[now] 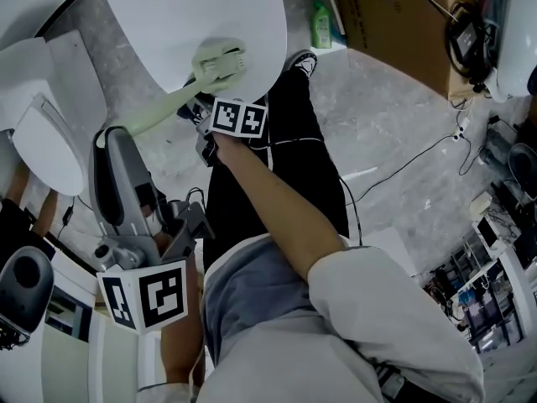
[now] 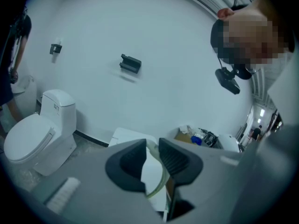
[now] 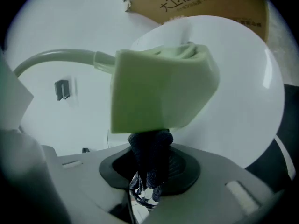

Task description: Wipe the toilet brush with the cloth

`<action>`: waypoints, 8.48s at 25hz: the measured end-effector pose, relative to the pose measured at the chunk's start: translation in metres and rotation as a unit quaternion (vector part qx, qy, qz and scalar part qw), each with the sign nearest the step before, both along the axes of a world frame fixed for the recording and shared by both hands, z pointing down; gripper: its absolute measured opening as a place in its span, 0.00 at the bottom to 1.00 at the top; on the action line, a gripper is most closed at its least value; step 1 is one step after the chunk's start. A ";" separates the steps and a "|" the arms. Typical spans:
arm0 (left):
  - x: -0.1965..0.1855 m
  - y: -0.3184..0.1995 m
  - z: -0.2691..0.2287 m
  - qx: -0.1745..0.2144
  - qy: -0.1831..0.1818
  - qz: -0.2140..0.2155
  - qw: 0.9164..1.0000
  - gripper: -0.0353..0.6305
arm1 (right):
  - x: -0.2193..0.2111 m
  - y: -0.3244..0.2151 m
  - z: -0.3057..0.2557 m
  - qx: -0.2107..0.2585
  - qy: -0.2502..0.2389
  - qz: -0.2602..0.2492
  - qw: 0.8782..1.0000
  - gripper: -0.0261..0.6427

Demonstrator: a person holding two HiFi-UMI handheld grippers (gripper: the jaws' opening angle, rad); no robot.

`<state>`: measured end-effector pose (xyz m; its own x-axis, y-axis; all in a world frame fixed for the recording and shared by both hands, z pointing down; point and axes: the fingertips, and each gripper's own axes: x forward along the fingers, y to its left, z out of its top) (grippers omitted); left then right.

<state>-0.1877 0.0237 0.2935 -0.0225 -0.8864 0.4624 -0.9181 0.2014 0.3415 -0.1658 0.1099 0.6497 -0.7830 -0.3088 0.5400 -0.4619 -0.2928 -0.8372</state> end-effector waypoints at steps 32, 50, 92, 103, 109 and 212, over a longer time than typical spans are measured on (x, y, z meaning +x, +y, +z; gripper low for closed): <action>-0.001 -0.001 -0.005 -0.013 -0.012 -0.003 1.000 0.05 | 0.016 0.003 -0.069 0.050 0.000 -0.198 0.979 0.18; 0.002 -0.002 -0.009 -0.028 -0.021 -0.016 0.999 0.05 | 0.041 0.006 -0.089 0.045 -0.024 -0.277 0.960 0.19; 0.007 -0.002 -0.013 -0.037 -0.060 -0.058 0.996 0.05 | 0.112 -0.020 -0.079 0.106 0.007 -0.352 0.930 0.19; 0.006 -0.002 -0.012 -0.036 -0.063 -0.058 0.996 0.05 | 0.118 -0.023 -0.071 0.132 0.064 -0.389 0.910 0.19; 0.006 -0.002 -0.013 -0.035 -0.064 -0.059 0.996 0.05 | 0.120 -0.023 -0.067 0.130 0.076 -0.387 0.910 0.19; 0.002 0.012 -0.013 -0.005 -0.042 0.008 0.999 0.05 | 0.089 -0.079 -0.207 0.148 0.018 -0.329 0.932 0.19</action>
